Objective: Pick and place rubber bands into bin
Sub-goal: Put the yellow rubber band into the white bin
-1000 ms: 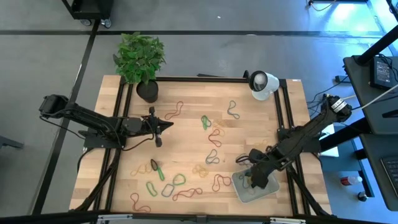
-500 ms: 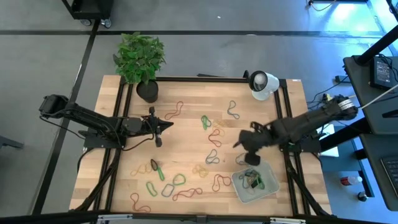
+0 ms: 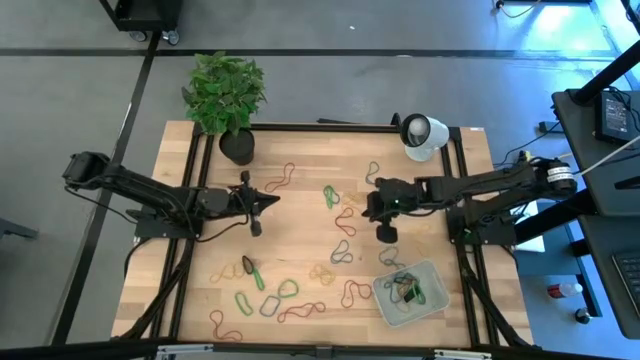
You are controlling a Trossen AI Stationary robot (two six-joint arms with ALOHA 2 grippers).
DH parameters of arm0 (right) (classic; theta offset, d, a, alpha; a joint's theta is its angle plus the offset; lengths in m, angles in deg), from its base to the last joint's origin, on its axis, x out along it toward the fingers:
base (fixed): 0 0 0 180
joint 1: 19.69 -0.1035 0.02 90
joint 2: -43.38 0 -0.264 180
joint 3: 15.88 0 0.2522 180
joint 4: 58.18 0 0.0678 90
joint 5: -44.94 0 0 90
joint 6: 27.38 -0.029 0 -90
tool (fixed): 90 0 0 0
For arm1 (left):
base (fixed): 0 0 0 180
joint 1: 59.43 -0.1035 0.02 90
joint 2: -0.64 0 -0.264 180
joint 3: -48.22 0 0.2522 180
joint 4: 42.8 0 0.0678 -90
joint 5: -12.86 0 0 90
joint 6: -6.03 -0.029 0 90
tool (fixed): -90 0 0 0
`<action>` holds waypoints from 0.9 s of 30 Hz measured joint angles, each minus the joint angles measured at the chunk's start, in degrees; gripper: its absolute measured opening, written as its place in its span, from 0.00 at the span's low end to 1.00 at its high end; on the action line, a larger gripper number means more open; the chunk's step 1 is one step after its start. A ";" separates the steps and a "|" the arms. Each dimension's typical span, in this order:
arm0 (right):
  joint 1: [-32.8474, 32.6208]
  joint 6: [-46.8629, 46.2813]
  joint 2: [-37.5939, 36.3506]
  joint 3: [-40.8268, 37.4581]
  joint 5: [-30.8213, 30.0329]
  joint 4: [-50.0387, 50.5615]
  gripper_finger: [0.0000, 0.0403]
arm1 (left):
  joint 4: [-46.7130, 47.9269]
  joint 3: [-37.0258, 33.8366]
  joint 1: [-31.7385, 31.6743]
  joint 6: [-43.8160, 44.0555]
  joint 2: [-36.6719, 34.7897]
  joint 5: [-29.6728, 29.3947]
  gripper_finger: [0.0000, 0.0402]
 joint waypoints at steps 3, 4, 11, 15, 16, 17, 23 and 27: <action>1.88 0.42 0.00 -5.93 0.12 -9.94 0.01 | 10.56 5.48 1.37 0.97 0.99 -2.24 0.00; 2.45 1.05 0.00 -8.22 0.13 -13.90 0.01 | 14.61 7.76 1.78 1.93 1.73 -3.01 0.00; 7.77 4.60 -0.02 -21.77 11.32 -42.56 0.01 | 41.70 20.99 5.70 13.66 8.11 -3.62 0.01; 11.74 5.18 -0.09 -26.44 17.62 -52.52 0.01 | 58.01 27.20 7.93 23.79 11.57 1.36 0.01; 12.56 5.08 -0.09 -27.28 18.65 -53.87 0.01 | 60.90 28.36 8.40 25.95 12.32 3.18 0.01; 13.29 4.50 -0.09 -27.85 19.59 -54.66 0.01 | 62.93 29.31 8.79 27.95 12.99 5.05 0.01; 14.71 3.00 -0.07 -29.33 23.61 -55.10 0.01 | 65.80 30.62 11.02 38.09 15.66 15.74 0.05; 14.71 2.98 -0.07 -29.33 25.97 -55.29 0.01 | 67.90 30.62 13.17 46.78 17.98 19.69 0.13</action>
